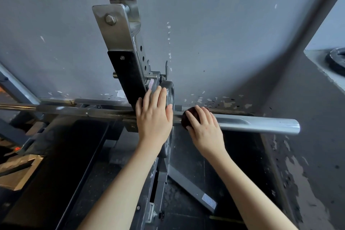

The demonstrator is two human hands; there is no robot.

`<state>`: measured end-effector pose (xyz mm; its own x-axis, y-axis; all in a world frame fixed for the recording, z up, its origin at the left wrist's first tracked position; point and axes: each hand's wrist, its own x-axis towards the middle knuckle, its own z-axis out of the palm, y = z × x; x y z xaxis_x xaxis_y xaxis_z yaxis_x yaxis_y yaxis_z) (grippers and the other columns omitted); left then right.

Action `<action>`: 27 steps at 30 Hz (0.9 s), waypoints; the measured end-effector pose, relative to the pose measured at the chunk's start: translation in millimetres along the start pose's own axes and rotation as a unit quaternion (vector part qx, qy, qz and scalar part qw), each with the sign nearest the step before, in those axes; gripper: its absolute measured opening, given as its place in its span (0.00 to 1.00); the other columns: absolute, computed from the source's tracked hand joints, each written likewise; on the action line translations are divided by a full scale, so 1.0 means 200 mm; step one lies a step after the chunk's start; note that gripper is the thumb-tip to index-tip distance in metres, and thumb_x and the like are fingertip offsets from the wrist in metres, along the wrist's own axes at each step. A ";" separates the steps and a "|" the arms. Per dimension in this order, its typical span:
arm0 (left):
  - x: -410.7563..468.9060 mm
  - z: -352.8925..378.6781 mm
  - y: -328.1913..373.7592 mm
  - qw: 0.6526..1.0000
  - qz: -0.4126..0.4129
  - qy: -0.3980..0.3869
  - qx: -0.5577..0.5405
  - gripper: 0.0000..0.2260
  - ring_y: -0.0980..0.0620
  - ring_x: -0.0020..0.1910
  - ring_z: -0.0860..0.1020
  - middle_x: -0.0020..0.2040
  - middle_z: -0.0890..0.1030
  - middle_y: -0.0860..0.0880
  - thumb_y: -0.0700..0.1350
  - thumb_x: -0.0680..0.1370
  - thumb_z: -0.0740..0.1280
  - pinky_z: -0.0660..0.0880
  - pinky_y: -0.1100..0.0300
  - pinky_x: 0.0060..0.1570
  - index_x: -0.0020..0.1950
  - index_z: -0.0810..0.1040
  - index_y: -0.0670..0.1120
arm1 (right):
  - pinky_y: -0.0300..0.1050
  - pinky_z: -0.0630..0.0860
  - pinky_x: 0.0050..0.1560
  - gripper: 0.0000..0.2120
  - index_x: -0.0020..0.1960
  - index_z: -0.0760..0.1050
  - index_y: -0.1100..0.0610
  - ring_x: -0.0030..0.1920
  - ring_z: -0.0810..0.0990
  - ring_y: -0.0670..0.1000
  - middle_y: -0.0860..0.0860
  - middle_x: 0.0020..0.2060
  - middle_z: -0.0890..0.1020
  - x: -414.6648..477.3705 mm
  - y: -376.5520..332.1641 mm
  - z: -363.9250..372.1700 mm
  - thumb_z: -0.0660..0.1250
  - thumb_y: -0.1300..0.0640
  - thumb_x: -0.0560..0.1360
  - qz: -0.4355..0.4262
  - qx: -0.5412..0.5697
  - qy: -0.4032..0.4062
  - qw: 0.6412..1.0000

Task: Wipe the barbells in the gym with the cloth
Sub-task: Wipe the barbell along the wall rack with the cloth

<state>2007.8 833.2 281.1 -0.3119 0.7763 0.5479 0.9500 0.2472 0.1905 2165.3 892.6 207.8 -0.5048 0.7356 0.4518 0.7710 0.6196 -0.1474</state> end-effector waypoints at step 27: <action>-0.08 0.15 0.34 0.961 0.207 -0.161 0.090 0.27 0.47 0.68 0.72 0.67 0.76 0.46 0.50 0.72 0.74 0.55 0.48 0.74 0.69 0.74 0.43 | 0.60 0.66 0.69 0.20 0.65 0.76 0.59 0.66 0.71 0.64 0.61 0.65 0.75 -0.24 0.62 -0.15 0.56 0.52 0.79 0.041 -0.029 0.079 0.996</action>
<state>2078.1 855.4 260.2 0.0857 0.9615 0.2610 0.9876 -0.0473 -0.1500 2296.9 926.9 194.4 -0.3758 0.7282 0.5732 0.8305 0.5390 -0.1404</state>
